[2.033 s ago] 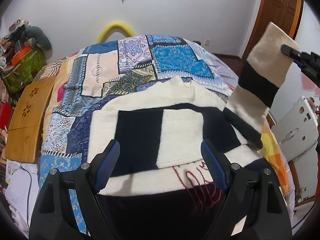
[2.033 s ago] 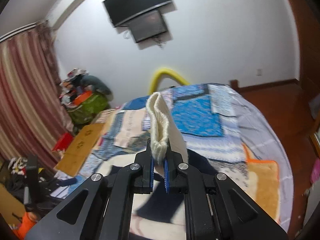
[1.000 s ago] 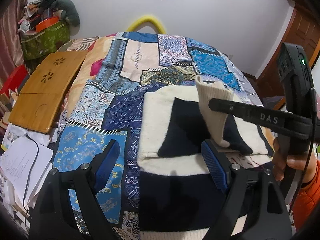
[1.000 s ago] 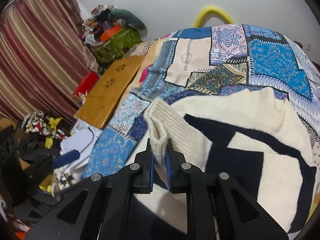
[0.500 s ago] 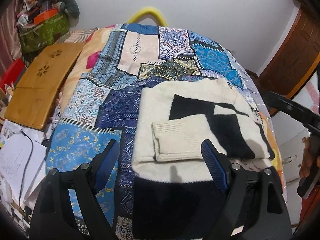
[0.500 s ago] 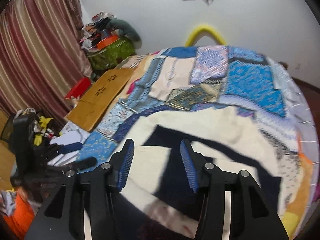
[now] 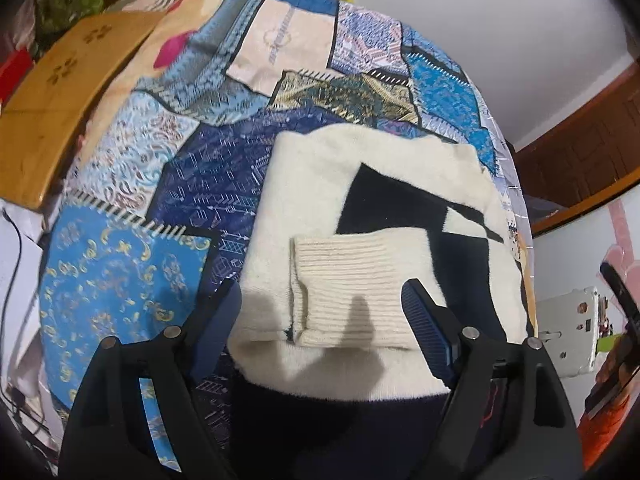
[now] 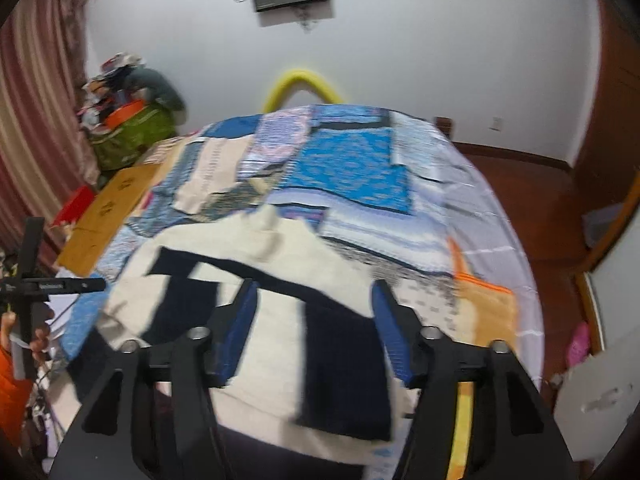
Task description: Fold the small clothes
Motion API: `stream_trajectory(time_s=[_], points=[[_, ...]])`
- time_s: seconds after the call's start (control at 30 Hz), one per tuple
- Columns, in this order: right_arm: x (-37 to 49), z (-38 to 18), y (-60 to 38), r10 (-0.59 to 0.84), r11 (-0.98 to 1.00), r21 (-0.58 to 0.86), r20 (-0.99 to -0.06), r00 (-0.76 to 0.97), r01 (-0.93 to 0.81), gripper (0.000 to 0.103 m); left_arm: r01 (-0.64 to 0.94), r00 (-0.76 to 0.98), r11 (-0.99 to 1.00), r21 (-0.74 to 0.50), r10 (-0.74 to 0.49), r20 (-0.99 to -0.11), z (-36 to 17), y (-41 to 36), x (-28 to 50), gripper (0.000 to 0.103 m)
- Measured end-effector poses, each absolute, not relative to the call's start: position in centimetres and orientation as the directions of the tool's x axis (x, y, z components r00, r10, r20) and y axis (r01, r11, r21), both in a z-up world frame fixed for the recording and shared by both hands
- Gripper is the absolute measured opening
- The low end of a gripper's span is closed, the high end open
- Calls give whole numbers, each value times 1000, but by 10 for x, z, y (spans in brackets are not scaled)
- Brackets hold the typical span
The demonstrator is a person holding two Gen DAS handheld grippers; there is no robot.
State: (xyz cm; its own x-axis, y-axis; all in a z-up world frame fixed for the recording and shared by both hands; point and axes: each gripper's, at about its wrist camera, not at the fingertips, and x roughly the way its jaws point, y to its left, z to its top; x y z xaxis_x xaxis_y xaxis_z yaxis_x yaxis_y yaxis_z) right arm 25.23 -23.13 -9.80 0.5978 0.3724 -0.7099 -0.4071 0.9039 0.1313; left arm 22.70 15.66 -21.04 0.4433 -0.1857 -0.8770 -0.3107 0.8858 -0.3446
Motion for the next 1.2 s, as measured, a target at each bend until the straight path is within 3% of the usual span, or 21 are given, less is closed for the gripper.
stream_trajectory(time_s=[0.2,0.5,0.67,0.73,0.8,1.03,1.2], points=[[250,-119,-270,327,930,138,-731,599,-340,62,-333,384,862,-382,-245,-890,-229,152,239,72],[252,-170,-291,350,929,218,-785,511,-301,62,-342,358,862,-374,-249,-900,-249,143,251,71],[256,-198,-290,373,922,268,-810,452,-281,62,-323,351,901,-288,-168,-921,-248,134,256,42],[257,-208,-288,379,920,283,-819,431,-272,62,-298,352,917,-265,-152,-923,-246,130,257,21],[259,-216,-287,383,919,294,-826,412,-264,62,-279,360,928,-245,-135,-923,-243,126,258,12],[258,-221,-283,391,915,305,-832,393,-265,62,-224,481,973,-56,61,-874,-207,104,260,9],[259,-213,-280,395,913,303,-823,408,-274,62,-236,598,970,-48,106,-795,-165,107,258,8]])
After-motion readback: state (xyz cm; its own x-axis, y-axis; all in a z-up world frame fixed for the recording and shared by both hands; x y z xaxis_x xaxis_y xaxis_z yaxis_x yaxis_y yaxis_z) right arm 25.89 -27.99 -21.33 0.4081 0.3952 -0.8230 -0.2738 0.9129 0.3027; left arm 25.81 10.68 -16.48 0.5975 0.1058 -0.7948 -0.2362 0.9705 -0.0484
